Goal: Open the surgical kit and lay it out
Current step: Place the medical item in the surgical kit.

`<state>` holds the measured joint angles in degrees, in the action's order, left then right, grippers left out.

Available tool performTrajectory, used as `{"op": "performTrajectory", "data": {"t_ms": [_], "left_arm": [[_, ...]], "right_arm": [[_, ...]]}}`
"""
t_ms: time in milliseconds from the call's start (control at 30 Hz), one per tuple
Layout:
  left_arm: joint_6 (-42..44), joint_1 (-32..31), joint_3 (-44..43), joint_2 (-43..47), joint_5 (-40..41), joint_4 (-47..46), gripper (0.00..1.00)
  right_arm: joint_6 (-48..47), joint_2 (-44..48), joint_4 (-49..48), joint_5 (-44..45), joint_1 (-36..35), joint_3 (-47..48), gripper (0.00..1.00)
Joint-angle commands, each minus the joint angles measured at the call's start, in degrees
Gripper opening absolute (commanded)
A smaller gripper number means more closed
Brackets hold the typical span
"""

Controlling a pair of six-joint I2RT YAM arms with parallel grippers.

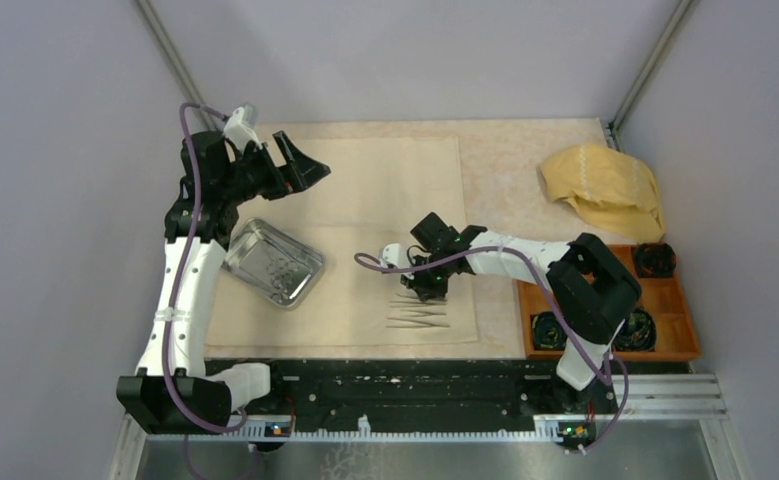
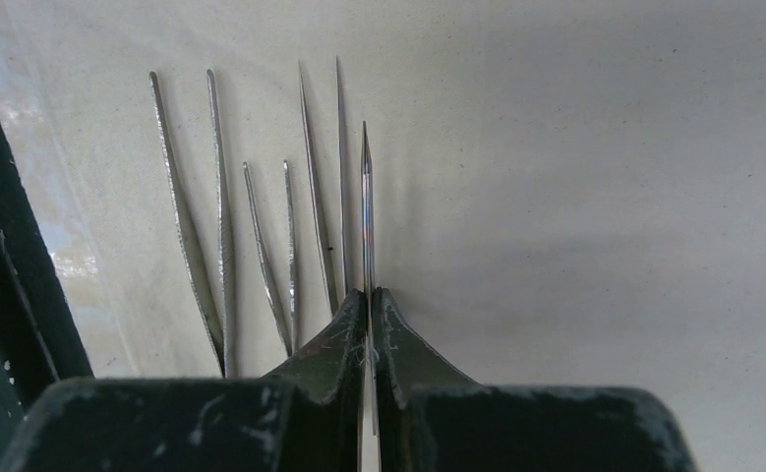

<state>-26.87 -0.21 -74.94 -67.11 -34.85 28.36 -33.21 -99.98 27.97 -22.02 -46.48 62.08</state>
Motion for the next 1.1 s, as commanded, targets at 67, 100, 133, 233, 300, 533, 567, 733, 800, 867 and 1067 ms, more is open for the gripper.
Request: {"op": "performTrajectory", "data": {"t_ms": [67, 100, 133, 233, 300, 533, 567, 733, 800, 867, 1067], "left_arm": [[0.17, -0.21, 0.06, 1.22, -0.61, -0.12, 0.98], [0.08, -0.23, 0.08, 1.19, -0.72, -0.31, 0.98], [0.0, -0.22, 0.06, 1.06, -0.81, -0.43, 0.98], [-0.11, -0.22, 0.12, 0.79, -1.12, -0.71, 0.98], [-0.32, -0.23, 0.3, 0.71, -1.3, -0.91, 0.98], [-0.77, -0.15, 0.49, 0.34, -2.04, -1.46, 0.98], [-0.69, -0.16, 0.52, 0.44, -1.93, -1.49, 0.98], [-0.72, -0.18, 0.85, 0.52, -2.07, -1.51, 0.98], [-0.72, -0.18, 1.08, 0.55, -2.14, -1.59, 0.98], [-0.89, -0.19, 1.35, 0.63, -2.24, -1.77, 0.98], [-0.99, -0.19, 1.81, 0.64, -2.34, -2.07, 0.98]], "right_arm": [[0.16, -1.14, 0.91, 4.51, -1.33, 3.8, 0.0], [0.16, -1.17, 0.94, 4.67, -1.34, 4.0, 0.0], [0.04, -1.01, 0.95, 4.79, -1.31, 4.14, 0.0], [-0.19, -1.31, 1.3, 5.14, -1.42, 4.59, 0.0], [-0.17, -1.95, 1.52, 5.21, -1.42, 4.84, 0.0], [0.16, -3.3, 1.88, 5.24, -1.96, 5.93, 0.0], [0.1, -3.37, 2.05, 5.23, -2.09, 5.86, 0.0], [0.56, -3.27, 1.57, 5.32, -2.8, 4.97, 0.0], [0.55, -3.61, 1.37, 5.38, -2.83, 4.9, 0.0], [0.6, -3.87, 1.48, 5.57, -2.83, 5.02, 0.0], [0.56, -4.33, 1.14, 6.74, -2.91, 4.96, 0.0]]}}
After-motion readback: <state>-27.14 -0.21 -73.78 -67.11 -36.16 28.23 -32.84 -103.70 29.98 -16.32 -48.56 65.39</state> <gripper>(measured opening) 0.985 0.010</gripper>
